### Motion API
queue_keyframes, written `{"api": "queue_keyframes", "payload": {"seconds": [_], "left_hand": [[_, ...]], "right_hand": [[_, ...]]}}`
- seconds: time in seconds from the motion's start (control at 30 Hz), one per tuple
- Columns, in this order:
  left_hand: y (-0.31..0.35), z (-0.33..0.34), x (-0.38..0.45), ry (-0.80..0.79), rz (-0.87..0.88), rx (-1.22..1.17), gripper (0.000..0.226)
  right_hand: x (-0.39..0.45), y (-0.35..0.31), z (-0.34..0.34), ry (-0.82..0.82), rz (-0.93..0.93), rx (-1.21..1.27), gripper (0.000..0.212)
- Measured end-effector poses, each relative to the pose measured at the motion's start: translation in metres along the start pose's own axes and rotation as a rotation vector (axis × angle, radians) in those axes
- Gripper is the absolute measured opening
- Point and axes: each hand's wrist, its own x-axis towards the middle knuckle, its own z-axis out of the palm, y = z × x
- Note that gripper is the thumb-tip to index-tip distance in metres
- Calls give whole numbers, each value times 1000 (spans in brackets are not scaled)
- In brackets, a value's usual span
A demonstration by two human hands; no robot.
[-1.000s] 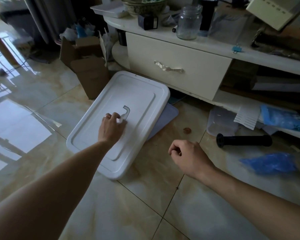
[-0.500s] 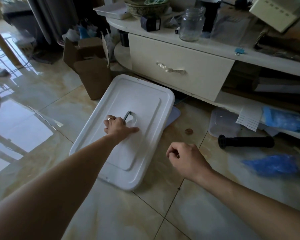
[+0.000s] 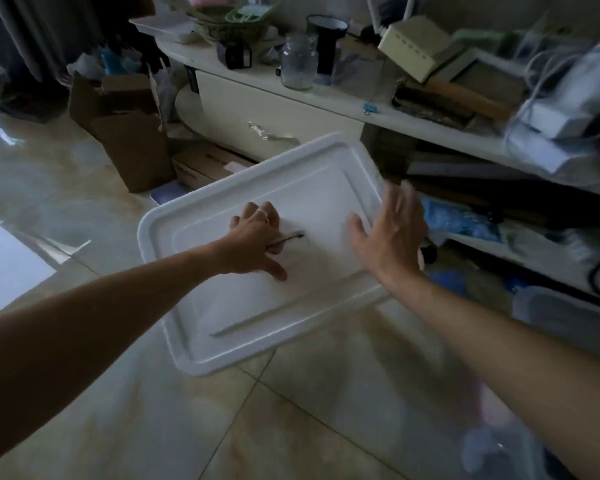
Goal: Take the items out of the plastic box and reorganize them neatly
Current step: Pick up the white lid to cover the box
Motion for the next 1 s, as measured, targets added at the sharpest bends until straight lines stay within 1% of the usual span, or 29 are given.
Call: {"api": "queue_keyframes", "payload": {"seconds": [0.07, 0.13, 0.2, 0.27, 0.33, 0.4, 0.47, 0.53, 0.6, 0.67, 0.73, 0.8, 0.9, 0.93, 1.0], "left_hand": [[42, -12, -1, -23, 157, 72, 40], [86, -22, 3, -33, 285, 105, 37], [131, -29, 10, -65, 354, 72, 37], [182, -37, 19, -96, 426, 32, 36], [236, -47, 26, -63, 508, 32, 35], [289, -57, 31, 4, 571, -21, 34], [339, -57, 35, 53, 627, -74, 37], [385, -44, 37, 52, 688, -54, 43], [425, -18, 37, -10, 708, 26, 45], [459, 12, 35, -60, 696, 100, 47], [485, 40, 30, -55, 677, 131, 48], [505, 64, 25, -42, 653, 145, 49], [526, 87, 23, -22, 583, 81, 44], [531, 93, 24, -2, 558, 49, 42], [536, 101, 27, 24, 501, -28, 36]], "right_hand": [[9, 27, -32, 90, 95, 8, 72], [15, 62, -67, 135, 182, 22, 65], [13, 102, -102, 127, 265, 50, 54], [5, 149, -140, 152, 336, 51, 45], [-7, 199, -178, 196, 375, 27, 37], [-22, 244, -213, 187, 426, 15, 33], [-41, 288, -243, 179, 489, -1, 33], [-65, 327, -264, 189, 524, -39, 34], [-93, 367, -277, 177, 544, -64, 33], [-121, 407, -285, 128, 542, -97, 32], [-143, 439, -293, 66, 551, -105, 30], [-158, 458, -304, 3, 575, -85, 29], [-171, 477, -311, -57, 604, -7, 53], [-174, 484, -311, -69, 623, -1, 58], [-179, 497, -303, -88, 661, 20, 61]]}}
